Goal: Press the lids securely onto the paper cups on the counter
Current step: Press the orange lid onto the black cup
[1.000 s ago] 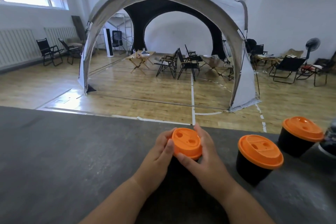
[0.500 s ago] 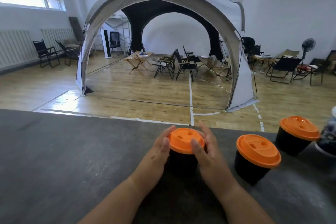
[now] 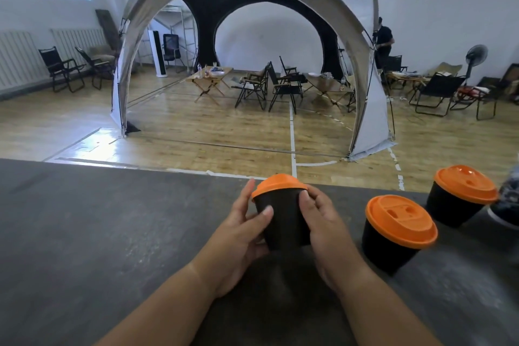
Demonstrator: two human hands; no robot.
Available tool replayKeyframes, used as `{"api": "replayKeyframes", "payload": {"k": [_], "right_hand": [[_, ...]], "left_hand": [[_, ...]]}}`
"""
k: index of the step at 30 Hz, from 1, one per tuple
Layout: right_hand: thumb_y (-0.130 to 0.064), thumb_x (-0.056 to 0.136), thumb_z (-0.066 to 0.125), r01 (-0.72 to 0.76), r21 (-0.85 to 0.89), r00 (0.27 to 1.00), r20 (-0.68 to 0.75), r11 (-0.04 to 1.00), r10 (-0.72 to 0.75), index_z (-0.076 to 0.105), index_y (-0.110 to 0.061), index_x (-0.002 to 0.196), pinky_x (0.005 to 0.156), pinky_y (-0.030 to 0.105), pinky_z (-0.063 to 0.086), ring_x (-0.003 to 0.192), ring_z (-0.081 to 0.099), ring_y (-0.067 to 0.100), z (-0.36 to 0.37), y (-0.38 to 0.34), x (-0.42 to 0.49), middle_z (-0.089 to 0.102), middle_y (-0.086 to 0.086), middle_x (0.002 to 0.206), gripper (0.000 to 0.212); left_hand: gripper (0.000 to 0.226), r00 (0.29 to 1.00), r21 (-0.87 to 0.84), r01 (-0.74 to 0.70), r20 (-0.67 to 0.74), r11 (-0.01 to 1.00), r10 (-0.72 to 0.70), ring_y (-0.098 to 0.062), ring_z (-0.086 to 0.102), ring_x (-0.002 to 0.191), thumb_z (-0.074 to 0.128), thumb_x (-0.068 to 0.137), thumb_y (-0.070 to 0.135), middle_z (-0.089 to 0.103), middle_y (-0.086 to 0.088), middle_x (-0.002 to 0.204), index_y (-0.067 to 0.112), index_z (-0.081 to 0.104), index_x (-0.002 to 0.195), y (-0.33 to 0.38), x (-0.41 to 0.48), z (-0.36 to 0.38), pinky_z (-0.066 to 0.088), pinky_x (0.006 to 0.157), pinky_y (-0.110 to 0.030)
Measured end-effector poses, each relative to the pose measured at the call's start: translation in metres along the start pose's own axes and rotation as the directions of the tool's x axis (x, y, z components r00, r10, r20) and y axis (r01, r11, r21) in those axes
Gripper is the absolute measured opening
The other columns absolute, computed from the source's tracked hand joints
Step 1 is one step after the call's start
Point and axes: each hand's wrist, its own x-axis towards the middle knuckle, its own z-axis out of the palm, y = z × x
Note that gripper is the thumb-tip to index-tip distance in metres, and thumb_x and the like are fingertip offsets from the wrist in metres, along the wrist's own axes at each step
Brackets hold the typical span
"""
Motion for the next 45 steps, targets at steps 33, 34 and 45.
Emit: {"api": "replayKeyframes", "payload": {"k": [33, 34, 45], "right_hand": [[-0.039, 0.081, 0.059, -0.036, 0.156, 0.997, 0.077, 0.987, 0.024, 0.058, -0.024, 0.125, 0.095, 0.053, 0.054, 0.109, 0.068, 0.027, -0.002, -0.005, -0.004, 0.071, 0.01, 0.115, 0.046], [-0.04, 0.082, 0.057, -0.053, 0.155, 0.995, 0.097, 0.986, 0.039, 0.058, -0.025, 0.127, 0.096, 0.054, 0.053, 0.11, 0.068, 0.026, -0.002, -0.005, -0.004, 0.071, 0.009, 0.116, 0.048], [-0.038, 0.09, 0.055, -0.031, 0.121, 0.999, 0.023, 0.992, 0.028, 0.058, -0.024, 0.129, 0.093, 0.051, 0.056, 0.11, 0.068, 0.023, -0.007, -0.003, 0.003, 0.071, 0.007, 0.118, 0.041]], "left_hand": [[0.065, 0.996, 0.081, 0.001, -0.093, 0.997, 0.006, -0.026, 0.068, 0.107, 0.067, 0.071, 0.049, 0.065, -0.009, 0.123, 0.036, 0.05, 0.133, 0.003, -0.002, 0.001, 0.057, 0.086, -0.049], [0.061, 0.994, 0.082, -0.01, -0.106, 0.997, 0.019, -0.026, 0.068, 0.105, 0.068, 0.072, 0.045, 0.066, -0.009, 0.12, 0.033, 0.054, 0.13, 0.003, -0.003, 0.002, 0.057, 0.085, -0.05], [0.083, 0.981, 0.293, -0.074, -0.151, 0.953, 0.123, -0.014, 0.069, 0.104, 0.071, 0.068, 0.036, 0.074, 0.003, 0.104, 0.043, 0.037, 0.143, 0.006, -0.004, 0.001, 0.051, 0.098, -0.038]]}}
